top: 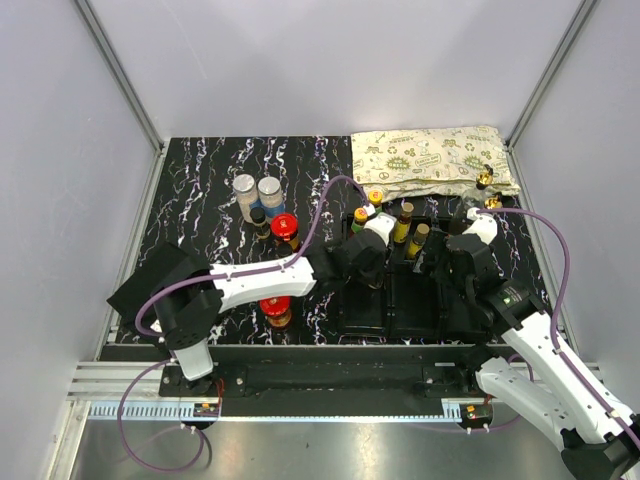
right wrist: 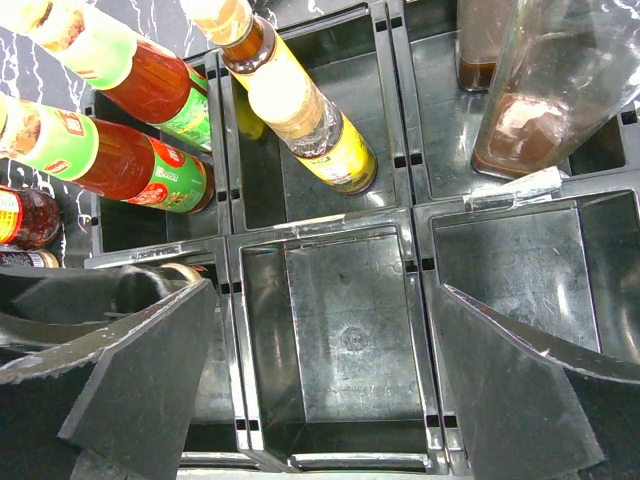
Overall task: Organize the condiment bottles
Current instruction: Place the bottle in the storage box.
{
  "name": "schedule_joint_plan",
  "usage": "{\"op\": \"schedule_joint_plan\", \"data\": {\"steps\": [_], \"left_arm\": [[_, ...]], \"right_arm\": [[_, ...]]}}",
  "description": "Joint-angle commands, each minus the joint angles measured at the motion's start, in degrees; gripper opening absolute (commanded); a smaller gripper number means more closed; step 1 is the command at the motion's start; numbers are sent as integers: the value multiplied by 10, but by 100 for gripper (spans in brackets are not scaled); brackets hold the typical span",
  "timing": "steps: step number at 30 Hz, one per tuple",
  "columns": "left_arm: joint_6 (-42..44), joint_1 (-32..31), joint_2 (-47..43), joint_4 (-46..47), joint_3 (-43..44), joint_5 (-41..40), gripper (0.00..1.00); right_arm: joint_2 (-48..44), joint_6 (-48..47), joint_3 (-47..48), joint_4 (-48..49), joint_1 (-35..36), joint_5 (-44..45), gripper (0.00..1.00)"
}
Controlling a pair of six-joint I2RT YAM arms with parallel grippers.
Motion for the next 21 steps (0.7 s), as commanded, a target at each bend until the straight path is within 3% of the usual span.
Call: {"op": "schedule_joint_plan", "data": {"steps": [1, 4, 7, 9, 11, 17, 18, 21], "left_arm": [[-1, -2, 15, 27, 15, 18, 21], [-1, -3, 22, 27, 13, 18, 25], [0, -2, 26, 21, 14, 11, 35], [6, -3, 28, 15, 17, 9, 46], [14, -3, 26, 7, 21, -1, 65], [34, -2, -2, -7, 25, -29, 87], [35, -2, -6, -11, 26, -34, 98], [46, -3, -23, -29, 32, -47, 99]], "right_arm": [[-5, 0, 7, 12, -2, 16, 100], [-5, 0, 6, 11, -2, 16, 100], [-3, 1, 7, 12, -2, 15, 100], [-2, 1, 7, 12, -1, 15, 100], [-1, 0, 7, 11, -2, 13, 100], [-2, 0, 9, 9, -2, 15, 100], [-2, 0, 12, 6, -2, 16, 100], [-1, 0, 15, 1, -2, 18, 100]]}}
